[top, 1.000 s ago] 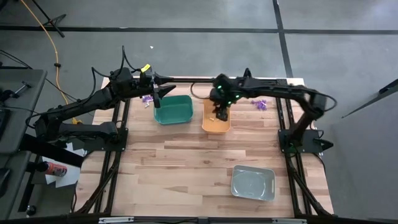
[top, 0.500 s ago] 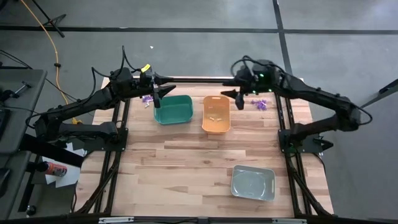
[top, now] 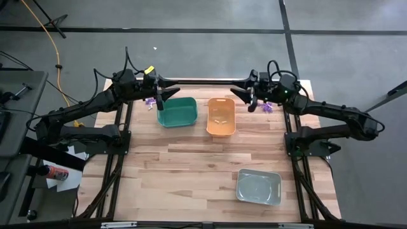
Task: Sort Halloween decoration
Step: Put the white bone toy into the yellow bin
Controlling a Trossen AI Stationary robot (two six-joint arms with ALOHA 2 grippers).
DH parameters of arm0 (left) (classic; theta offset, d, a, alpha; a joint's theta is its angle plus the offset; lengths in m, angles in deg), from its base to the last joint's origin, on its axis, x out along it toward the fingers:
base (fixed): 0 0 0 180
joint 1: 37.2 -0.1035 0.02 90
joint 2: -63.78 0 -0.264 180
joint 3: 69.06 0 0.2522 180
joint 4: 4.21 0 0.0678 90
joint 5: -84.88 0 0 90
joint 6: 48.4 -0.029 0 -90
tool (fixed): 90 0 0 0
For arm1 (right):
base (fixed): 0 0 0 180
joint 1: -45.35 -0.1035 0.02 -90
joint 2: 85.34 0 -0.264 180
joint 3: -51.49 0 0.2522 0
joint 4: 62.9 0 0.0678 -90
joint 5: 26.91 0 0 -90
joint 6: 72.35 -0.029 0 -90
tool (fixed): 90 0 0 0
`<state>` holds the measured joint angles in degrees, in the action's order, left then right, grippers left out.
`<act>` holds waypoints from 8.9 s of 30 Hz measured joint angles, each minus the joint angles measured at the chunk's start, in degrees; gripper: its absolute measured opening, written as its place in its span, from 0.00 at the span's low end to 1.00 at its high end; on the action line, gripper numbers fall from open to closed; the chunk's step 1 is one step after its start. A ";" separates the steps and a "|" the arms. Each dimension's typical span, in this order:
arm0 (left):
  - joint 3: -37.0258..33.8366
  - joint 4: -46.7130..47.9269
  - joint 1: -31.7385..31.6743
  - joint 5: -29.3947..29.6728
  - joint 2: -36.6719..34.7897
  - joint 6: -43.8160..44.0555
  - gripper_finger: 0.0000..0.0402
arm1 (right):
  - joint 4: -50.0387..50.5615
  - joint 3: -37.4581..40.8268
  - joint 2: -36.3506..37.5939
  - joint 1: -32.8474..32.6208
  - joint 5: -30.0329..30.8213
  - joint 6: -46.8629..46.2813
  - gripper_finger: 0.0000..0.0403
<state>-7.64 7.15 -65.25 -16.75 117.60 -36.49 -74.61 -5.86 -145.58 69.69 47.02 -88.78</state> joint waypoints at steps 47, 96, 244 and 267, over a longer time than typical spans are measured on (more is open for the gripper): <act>-7.23 45.08 -24.91 19.70 20.37 22.53 0.43 | 4.72 -0.26 -0.11 0.00 -0.58 -1.68 0.47; -5.11 44.88 -15.70 34.55 28.73 25.75 0.43 | 7.27 -0.26 -0.11 0.00 -0.60 -1.53 0.47; 35.76 14.02 13.70 10.39 66.12 -2.30 0.01 | -7.23 -0.28 -0.09 -4.07 7.00 0.00 0.47; 35.71 11.19 12.59 9.78 70.07 -8.11 0.02 | -6.43 -0.28 -0.11 -4.07 10.11 0.00 0.47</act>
<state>28.07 18.35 -52.66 -6.97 187.68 -44.60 -81.04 -6.15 -145.69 65.62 57.13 -88.78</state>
